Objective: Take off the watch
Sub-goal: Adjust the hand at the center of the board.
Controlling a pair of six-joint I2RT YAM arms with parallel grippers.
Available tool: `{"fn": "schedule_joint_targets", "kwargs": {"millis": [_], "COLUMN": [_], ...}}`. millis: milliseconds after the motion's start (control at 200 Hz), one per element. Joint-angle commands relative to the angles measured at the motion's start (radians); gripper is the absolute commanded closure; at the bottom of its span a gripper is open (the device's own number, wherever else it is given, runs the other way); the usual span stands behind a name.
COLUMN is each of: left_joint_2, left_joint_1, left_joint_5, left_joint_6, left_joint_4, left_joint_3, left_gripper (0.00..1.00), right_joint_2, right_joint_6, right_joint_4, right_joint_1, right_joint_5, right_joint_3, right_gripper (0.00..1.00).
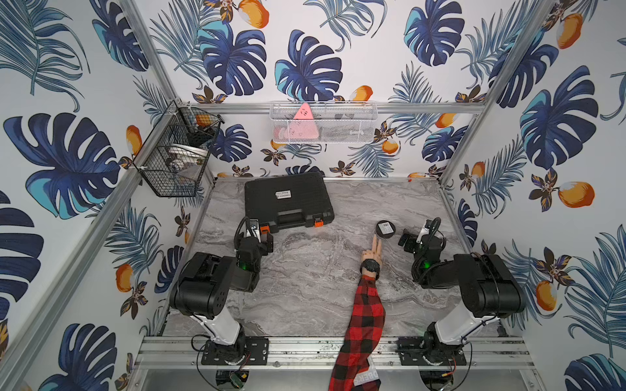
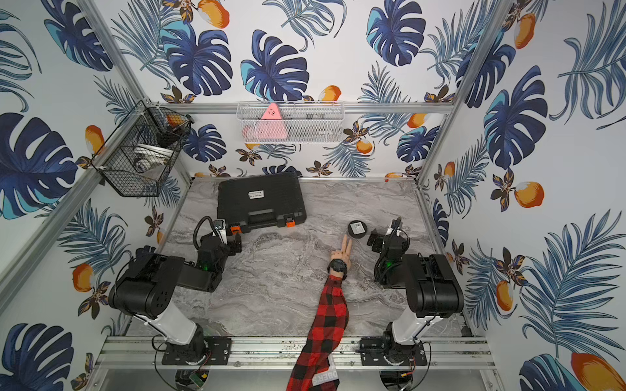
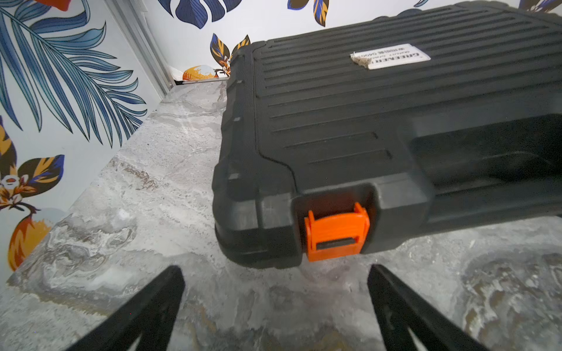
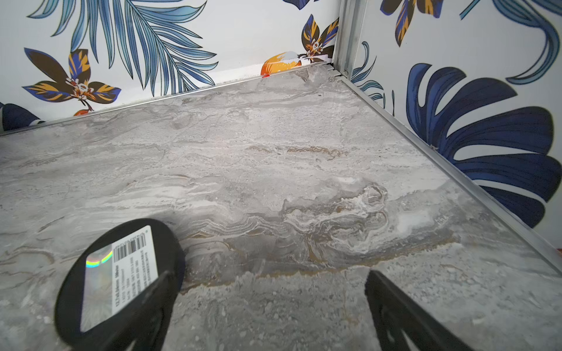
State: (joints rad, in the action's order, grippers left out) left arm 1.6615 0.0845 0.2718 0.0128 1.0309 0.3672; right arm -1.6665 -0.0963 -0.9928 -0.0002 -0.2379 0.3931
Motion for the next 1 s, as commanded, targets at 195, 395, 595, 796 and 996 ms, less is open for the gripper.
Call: {"fn": "schedule_joint_targets", "kwargs": {"millis": [195,395,595,796,996], "left_joint_2": [-0.004,-0.006,-0.008,-0.009,-0.005], "left_joint_1": [0.002,0.002,0.001,0.001,0.040], "left_joint_5": [-0.043,-0.048,-0.049,-0.054,0.038], "left_joint_6": [-0.005,-0.007,-0.007,-0.010,0.008], "left_joint_4": [0.009,0.004,0.007,0.001,0.052], "left_joint_3": [-0.001,-0.001,-0.003,0.000,-0.022], "left_gripper": [0.01,0.01,0.01,0.01,0.01], "right_joint_2": [0.001,0.002,0.003,0.002,0.065], "right_joint_6": [-0.003,-0.003,-0.003,-0.005,0.031], "right_joint_4": [0.013,0.013,0.013,0.015,0.000], "right_joint_1": [-0.006,-0.006,-0.006,-0.006,0.025], "right_joint_5": [0.020,0.020,0.021,0.021,-0.019], "right_joint_3": [0.008,0.008,0.007,0.009,-0.024], "right_gripper": [0.00,0.00,0.00,0.00,0.00]}}
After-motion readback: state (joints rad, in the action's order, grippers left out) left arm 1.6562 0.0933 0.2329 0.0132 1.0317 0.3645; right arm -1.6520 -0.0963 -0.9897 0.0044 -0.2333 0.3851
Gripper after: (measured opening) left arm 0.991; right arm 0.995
